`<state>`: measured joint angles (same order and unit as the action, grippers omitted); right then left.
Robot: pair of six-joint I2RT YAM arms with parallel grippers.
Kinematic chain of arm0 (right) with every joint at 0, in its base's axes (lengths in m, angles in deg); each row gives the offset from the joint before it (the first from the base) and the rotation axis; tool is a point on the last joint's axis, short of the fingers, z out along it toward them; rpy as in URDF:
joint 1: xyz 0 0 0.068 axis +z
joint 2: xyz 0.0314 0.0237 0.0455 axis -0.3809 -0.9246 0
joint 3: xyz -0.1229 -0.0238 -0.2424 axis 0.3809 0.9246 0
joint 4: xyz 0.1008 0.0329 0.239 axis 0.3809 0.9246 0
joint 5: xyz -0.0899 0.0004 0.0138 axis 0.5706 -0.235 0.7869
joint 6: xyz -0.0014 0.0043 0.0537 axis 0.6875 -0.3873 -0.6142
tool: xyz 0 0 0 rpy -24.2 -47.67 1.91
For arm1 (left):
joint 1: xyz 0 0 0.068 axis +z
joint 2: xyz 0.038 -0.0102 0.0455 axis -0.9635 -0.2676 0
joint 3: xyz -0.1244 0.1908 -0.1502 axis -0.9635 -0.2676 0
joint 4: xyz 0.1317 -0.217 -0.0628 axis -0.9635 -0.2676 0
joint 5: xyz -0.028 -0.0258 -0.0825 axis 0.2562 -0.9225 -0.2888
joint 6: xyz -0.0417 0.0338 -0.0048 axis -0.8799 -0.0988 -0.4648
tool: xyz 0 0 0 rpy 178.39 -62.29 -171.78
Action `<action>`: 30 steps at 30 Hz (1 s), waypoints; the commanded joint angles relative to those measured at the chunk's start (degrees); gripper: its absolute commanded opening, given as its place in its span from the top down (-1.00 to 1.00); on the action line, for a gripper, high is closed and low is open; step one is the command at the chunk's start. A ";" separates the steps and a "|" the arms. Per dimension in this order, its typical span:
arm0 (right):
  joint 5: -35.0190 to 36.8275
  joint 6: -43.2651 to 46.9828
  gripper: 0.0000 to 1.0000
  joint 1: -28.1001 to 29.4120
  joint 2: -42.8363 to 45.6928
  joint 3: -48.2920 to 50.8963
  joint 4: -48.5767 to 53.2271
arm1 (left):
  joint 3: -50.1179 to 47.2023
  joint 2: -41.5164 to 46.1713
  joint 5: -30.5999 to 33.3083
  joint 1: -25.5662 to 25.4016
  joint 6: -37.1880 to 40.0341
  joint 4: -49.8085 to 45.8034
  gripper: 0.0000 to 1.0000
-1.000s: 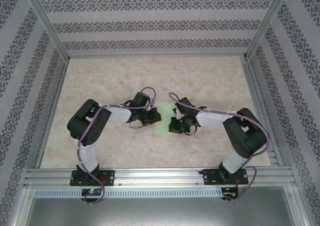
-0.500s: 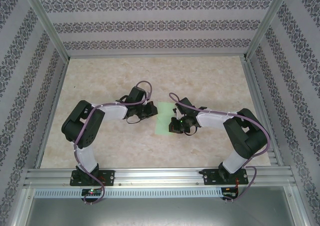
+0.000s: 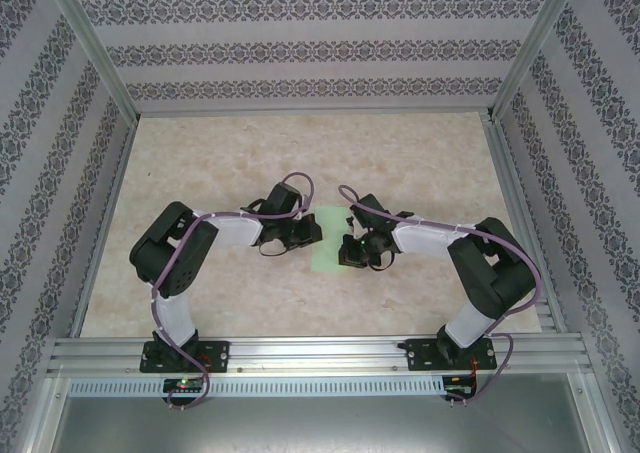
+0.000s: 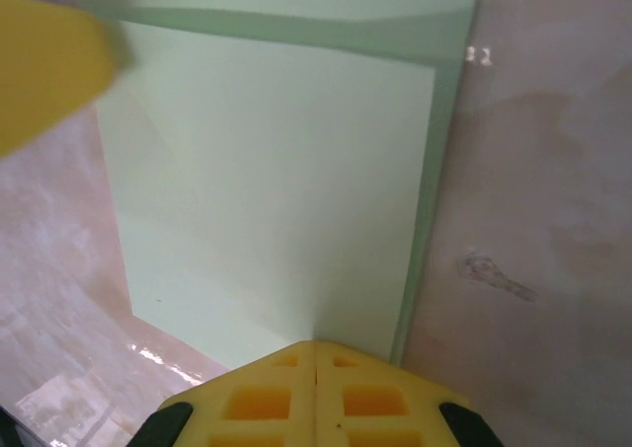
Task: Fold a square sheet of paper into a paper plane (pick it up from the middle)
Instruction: Fold the triangle a second time at the center of the table.
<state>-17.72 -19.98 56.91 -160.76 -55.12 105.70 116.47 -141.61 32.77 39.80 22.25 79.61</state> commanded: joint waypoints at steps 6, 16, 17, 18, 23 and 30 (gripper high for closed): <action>-2.52 0.72 0.84 1.30 0.26 -5.11 -1.99 | 1.79 -1.39 2.32 -0.65 0.29 -4.22 0.92; -0.66 1.56 0.86 1.24 -5.82 -6.34 -0.58 | 3.34 -2.47 4.83 -1.12 1.02 -9.74 0.93; -0.58 1.55 0.87 1.16 -5.70 -5.52 -0.61 | 3.51 -2.54 5.38 -1.18 1.00 -10.66 0.94; -0.58 1.55 0.87 1.12 -5.40 -4.59 -0.70 | 3.64 -2.60 5.89 -1.18 1.04 -11.59 0.94; -0.41 0.88 0.88 0.64 -2.18 2.10 -1.38 | 4.07 -3.22 7.69 -1.26 1.13 -15.02 0.94; -0.04 -2.20 0.88 -0.33 4.98 12.49 -3.54 | 3.55 -3.61 6.77 -1.40 1.02 -14.14 0.94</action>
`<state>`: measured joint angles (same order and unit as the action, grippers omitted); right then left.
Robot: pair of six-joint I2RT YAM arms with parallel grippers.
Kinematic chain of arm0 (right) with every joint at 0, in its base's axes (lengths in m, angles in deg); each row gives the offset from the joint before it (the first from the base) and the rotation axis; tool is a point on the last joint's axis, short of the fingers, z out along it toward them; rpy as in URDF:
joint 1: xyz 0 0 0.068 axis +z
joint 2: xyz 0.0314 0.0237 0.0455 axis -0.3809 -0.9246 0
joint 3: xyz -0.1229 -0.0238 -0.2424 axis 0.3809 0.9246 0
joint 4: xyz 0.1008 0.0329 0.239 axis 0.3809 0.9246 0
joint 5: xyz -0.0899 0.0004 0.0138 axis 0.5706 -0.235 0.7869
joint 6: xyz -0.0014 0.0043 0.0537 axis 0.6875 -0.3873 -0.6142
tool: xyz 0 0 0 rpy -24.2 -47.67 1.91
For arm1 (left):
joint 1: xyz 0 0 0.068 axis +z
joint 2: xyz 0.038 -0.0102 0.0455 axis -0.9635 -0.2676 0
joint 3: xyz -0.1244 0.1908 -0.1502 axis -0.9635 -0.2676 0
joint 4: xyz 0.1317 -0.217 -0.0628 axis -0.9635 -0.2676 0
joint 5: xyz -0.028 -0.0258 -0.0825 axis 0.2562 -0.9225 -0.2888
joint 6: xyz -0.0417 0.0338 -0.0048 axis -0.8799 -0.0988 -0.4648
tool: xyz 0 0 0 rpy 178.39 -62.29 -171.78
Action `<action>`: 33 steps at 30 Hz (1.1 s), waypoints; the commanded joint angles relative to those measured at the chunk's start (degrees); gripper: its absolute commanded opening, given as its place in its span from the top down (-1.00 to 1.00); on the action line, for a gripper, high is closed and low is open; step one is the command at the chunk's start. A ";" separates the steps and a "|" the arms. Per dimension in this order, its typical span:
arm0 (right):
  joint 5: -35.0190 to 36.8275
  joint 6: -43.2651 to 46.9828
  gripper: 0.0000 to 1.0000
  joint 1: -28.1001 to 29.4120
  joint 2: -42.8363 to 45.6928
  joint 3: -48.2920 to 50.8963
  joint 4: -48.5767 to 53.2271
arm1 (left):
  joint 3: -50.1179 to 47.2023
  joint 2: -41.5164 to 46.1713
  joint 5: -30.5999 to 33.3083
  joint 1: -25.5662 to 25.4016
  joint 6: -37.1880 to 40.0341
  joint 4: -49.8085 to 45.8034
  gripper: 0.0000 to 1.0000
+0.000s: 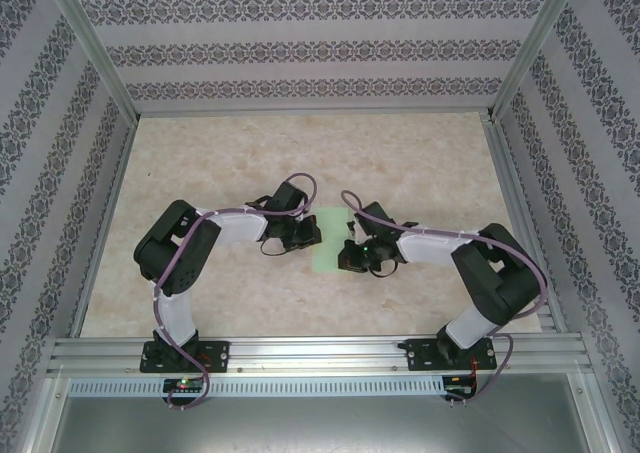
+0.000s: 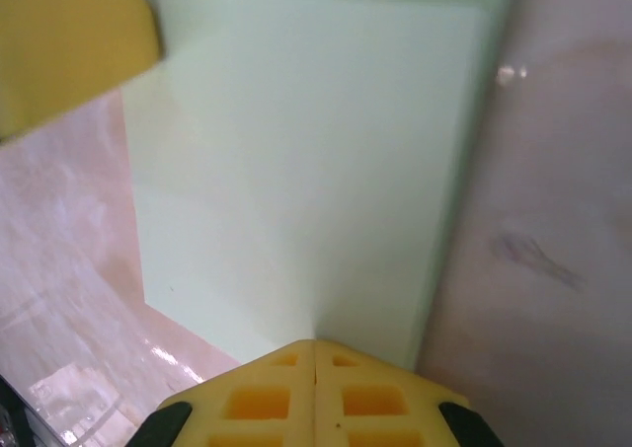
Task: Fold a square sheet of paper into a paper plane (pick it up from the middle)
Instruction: Fold the triangle a second time at the center of the table.
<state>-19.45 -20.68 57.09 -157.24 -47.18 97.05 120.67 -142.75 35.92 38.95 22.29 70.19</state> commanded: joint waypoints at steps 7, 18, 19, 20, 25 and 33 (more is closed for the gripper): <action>3.15 -2.70 0.86 -2.42 10.32 4.52 5.99 | 1.42 -1.55 -0.19 -0.76 1.61 -2.15 0.84; 6.62 -2.26 0.20 -7.58 9.42 -4.85 4.11 | 0.45 6.84 0.69 -1.35 -0.70 1.11 0.19; 6.30 -1.82 0.18 -7.78 8.26 -5.61 3.74 | -0.82 7.33 0.68 -1.30 -1.53 2.34 0.14; 5.67 -1.32 0.16 -8.13 6.92 -6.55 3.41 | -2.19 7.68 0.53 -1.29 -2.44 3.77 0.10; 0.94 2.76 0.15 -8.51 0.31 -10.27 2.37 | -6.17 8.06 -1.34 -1.31 -5.60 8.90 0.07; -4.53 5.02 0.31 -8.95 -5.51 -11.70 -0.35 | -7.30 6.74 -2.79 -1.66 -6.97 10.71 0.13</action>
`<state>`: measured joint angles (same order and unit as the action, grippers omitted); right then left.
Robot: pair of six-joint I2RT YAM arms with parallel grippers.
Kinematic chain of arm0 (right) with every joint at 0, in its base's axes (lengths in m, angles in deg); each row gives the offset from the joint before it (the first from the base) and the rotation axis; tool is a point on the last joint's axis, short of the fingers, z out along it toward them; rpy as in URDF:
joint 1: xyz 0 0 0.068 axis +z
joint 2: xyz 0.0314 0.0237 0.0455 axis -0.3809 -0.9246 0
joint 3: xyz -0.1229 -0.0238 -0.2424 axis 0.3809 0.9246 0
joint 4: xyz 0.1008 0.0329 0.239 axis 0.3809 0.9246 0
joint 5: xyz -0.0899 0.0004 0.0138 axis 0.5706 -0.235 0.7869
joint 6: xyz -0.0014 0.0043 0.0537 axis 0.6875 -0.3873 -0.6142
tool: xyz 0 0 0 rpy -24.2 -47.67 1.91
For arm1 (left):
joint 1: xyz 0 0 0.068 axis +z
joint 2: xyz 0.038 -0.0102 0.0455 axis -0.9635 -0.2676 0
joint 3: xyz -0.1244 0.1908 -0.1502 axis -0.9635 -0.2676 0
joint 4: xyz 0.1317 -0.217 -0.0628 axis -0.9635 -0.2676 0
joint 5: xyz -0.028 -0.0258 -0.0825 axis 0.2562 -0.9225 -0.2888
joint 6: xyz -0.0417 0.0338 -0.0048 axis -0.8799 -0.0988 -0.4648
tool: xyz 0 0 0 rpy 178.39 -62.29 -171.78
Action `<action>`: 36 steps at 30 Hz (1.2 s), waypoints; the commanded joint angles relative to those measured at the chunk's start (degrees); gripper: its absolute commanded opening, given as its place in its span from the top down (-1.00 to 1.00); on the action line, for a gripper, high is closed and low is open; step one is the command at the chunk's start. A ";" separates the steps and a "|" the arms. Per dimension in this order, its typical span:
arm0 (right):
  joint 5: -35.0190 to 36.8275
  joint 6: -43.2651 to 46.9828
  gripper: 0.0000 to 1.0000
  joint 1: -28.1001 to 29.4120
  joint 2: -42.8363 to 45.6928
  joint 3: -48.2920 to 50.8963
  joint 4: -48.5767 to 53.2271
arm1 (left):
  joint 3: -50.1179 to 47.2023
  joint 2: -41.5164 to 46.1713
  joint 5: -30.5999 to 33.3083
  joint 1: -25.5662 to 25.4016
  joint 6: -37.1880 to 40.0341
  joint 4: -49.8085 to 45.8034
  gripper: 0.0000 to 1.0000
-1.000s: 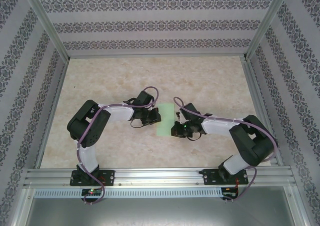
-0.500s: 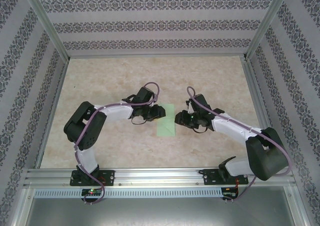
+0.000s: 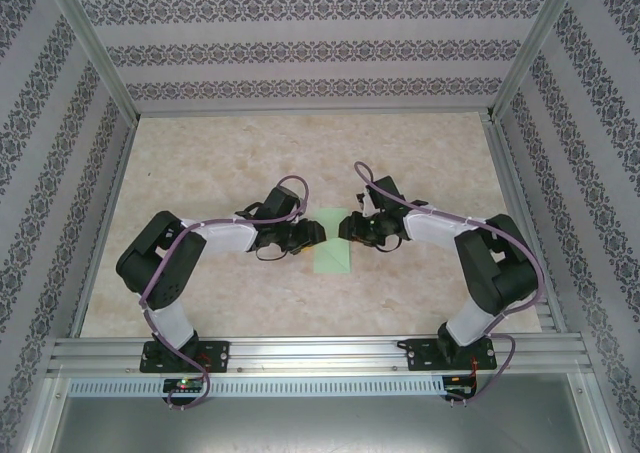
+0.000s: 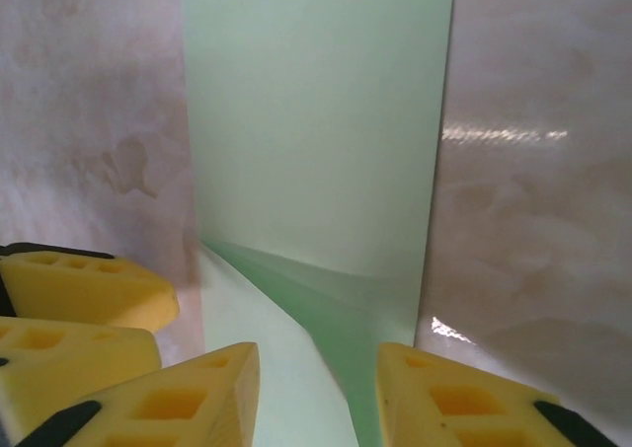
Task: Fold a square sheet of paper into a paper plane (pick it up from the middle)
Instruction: Fold the triangle a second time at the center of the table, then turn over the paper at the center of the table.
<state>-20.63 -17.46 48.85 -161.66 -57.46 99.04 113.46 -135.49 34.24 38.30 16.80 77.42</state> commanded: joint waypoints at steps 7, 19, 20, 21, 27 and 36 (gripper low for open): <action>-3.29 0.53 0.76 -1.82 -2.76 -0.34 -3.96 | 0.17 -1.47 -2.18 -1.08 -1.47 4.40 0.14; -4.59 -2.06 0.83 -3.69 -1.59 2.35 -7.78 | 2.26 -4.38 -5.97 -1.39 -1.63 9.10 0.15; -4.54 -2.06 0.82 -3.70 -1.51 2.43 -7.78 | 2.54 -4.75 -5.95 -1.47 -1.66 9.18 0.14; -4.52 -2.06 0.82 -3.71 -1.50 2.54 -7.79 | 2.80 -5.02 -5.97 -1.46 -1.73 9.24 0.15; -4.51 -2.30 0.81 -3.78 -1.18 2.99 -7.86 | 3.35 -6.47 -6.15 -1.59 -2.95 10.67 0.15; -1.72 -3.68 0.35 -4.73 5.25 4.17 -6.41 | 3.55 -7.17 -3.92 -1.87 -3.18 12.17 0.50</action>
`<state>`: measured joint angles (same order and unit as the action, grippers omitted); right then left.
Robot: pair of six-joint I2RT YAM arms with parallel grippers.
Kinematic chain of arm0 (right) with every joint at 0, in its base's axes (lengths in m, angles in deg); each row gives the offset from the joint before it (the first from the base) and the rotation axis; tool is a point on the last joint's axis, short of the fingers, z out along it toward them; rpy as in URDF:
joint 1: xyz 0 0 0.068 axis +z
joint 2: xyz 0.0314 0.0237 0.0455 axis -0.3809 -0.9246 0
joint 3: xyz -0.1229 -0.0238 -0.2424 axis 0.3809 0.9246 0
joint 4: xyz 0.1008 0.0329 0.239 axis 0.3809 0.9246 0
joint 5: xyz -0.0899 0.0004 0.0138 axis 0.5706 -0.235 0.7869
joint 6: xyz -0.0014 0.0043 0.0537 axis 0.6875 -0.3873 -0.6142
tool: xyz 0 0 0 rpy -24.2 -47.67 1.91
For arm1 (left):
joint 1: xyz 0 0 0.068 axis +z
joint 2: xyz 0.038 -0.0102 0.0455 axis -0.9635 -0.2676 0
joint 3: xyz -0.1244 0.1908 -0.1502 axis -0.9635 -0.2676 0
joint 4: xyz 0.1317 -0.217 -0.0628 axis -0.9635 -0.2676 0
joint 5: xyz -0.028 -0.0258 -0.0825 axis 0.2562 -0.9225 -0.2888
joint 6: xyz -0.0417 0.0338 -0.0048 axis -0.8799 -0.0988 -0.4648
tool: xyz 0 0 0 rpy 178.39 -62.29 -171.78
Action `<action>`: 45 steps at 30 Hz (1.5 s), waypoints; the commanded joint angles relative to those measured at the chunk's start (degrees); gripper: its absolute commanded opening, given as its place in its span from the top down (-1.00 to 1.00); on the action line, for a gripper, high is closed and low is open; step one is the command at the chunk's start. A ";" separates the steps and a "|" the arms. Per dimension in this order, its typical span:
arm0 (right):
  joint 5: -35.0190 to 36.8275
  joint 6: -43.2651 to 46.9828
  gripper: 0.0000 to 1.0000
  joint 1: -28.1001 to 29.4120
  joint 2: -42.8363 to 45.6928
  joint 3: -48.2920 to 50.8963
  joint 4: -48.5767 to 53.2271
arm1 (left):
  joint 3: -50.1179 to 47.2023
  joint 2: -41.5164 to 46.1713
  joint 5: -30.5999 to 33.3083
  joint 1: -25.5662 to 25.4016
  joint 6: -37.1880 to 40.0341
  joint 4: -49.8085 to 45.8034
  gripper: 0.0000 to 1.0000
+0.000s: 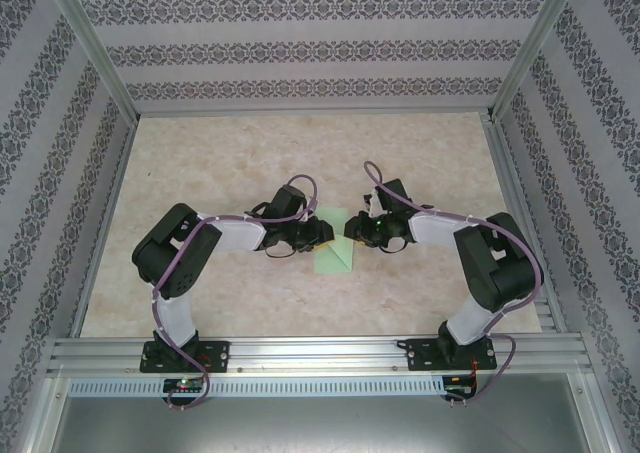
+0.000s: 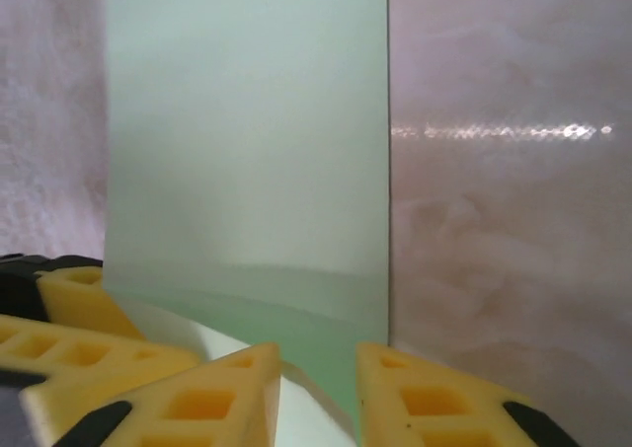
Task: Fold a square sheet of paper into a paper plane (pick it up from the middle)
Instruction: Turn over the paper at the center of the table.
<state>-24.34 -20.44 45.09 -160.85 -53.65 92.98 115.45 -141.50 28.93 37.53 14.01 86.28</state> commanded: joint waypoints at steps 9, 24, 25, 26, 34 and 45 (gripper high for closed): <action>13.52 -1.67 -0.42 -2.28 17.94 1.42 6.90 | 2.00 -0.77 3.65 -1.22 1.55 3.63 0.86; 24.16 -3.68 -0.95 -4.04 38.15 4.18 15.53 | 17.02 15.76 24.43 -1.90 24.74 -41.07 0.93; 24.20 -3.45 -0.96 -4.06 39.02 4.55 15.83 | 18.63 16.20 27.27 -1.90 26.78 -44.21 0.93; 24.10 -3.14 -0.96 -4.09 39.86 4.90 16.22 | 20.38 16.47 30.69 -1.90 28.67 -47.18 0.93; 27.66 -3.54 -0.96 -4.21 45.64 7.88 21.83 | 29.21 12.63 57.66 -3.16 39.72 -57.23 0.93; 29.27 -7.87 -0.96 -4.24 50.66 12.28 25.00 | 35.01 -2.27 80.26 -7.40 44.26 -60.82 0.92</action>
<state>3.87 -26.64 41.35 -111.15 -42.62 117.05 148.28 -141.46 100.77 31.52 55.51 28.99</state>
